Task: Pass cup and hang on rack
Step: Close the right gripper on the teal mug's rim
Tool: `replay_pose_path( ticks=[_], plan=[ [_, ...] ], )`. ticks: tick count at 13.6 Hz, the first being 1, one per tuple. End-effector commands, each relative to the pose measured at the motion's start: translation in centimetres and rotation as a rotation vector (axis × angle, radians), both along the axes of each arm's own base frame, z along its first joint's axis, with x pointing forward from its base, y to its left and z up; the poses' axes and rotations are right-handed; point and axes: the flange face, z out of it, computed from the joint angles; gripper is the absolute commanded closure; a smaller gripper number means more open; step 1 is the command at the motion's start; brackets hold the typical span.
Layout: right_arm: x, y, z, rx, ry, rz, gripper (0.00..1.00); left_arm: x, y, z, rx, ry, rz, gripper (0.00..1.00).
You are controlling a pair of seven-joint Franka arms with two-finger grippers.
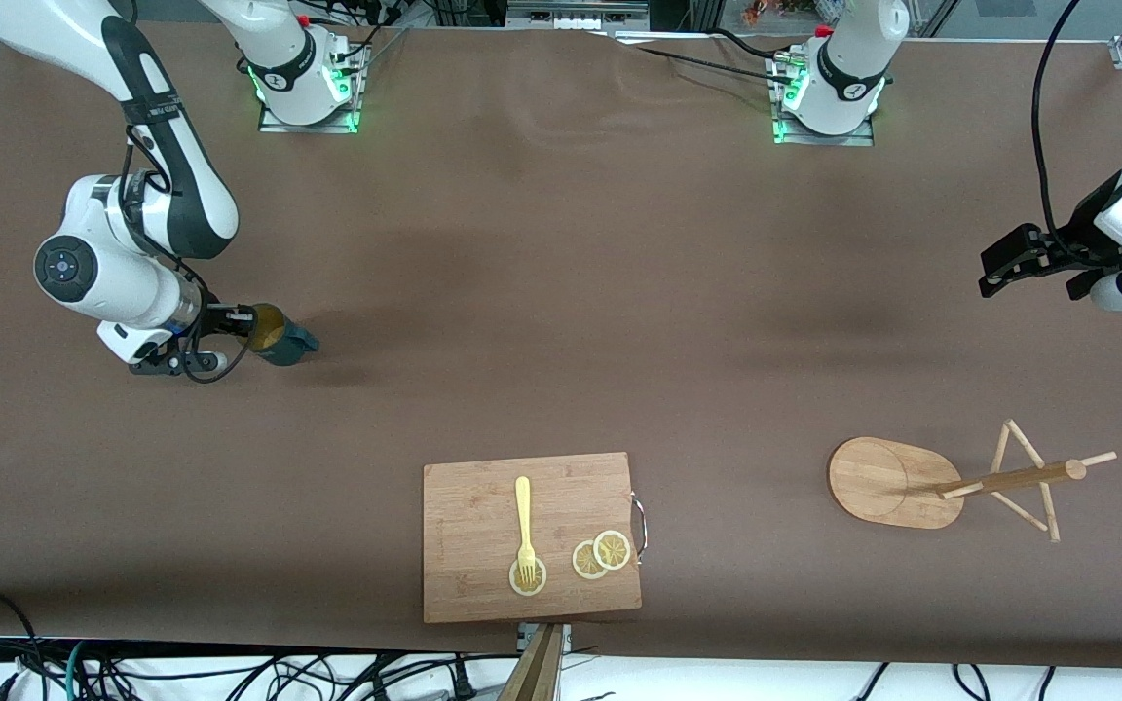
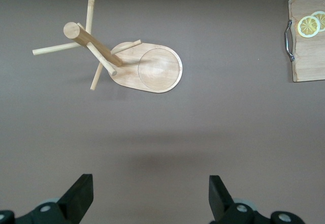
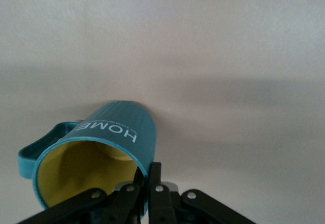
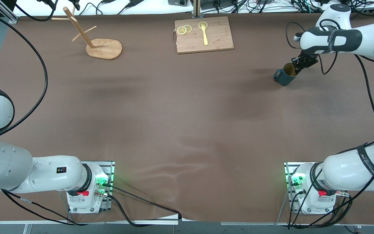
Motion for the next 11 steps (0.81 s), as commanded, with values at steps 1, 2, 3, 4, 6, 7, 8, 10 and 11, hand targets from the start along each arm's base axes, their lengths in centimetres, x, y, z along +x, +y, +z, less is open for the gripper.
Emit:
replay_pose_path(
  ticks=[1, 2, 3, 4, 6, 7, 8, 10, 11],
  plan=[
    [3.1, 2.3, 4.9, 0.058, -0.001, 0.009, 1.0, 0.3, 0.3, 0.5, 0.027, 0.001, -0.021, 0.0],
    [3.8, 3.6, 6.4, 0.078, -0.003, 0.013, 1.0, 0.3, 0.3, 0.5, 0.027, 0.001, -0.021, 0.0],
    [4.4, 5.7, 7.5, 0.088, -0.015, 0.029, 1.0, 0.3, 0.3, 0.5, 0.027, 0.001, -0.019, 0.0],
    [5.1, 7.4, 8.1, 0.088, -0.03, 0.013, 1.0, 0.3, 0.3, 0.5, 0.027, 0.001, -0.021, 0.0],
    [6.1, 14.1, 9.2, 0.094, -0.058, 0.006, 1.0, 0.3, 0.3, 0.5, 0.027, -0.001, -0.021, 0.0],
    [6.4, 17.4, 9.6, 0.098, -0.07, 0.026, 1.0, 0.3, 0.2, 0.5, 0.026, -0.001, -0.021, 0.0],
    [6.7, 20.6, 9.9, 0.098, -0.084, 0.05, 1.0, 0.3, 0.1, 0.5, 0.026, -0.001, -0.022, 0.0],
    [7.0, 26.2, 10.3, 0.109, -0.091, 0.04, 1.0, 0.2, -0.1, 0.5, 0.026, 0.0, -0.024, 0.0],
    [7.4, 28.1, 10.3, 0.116, -0.089, 0.023, 1.0, 0.2, 0.1, 0.5, 0.025, 0.001, -0.021, 0.0]
  ],
)
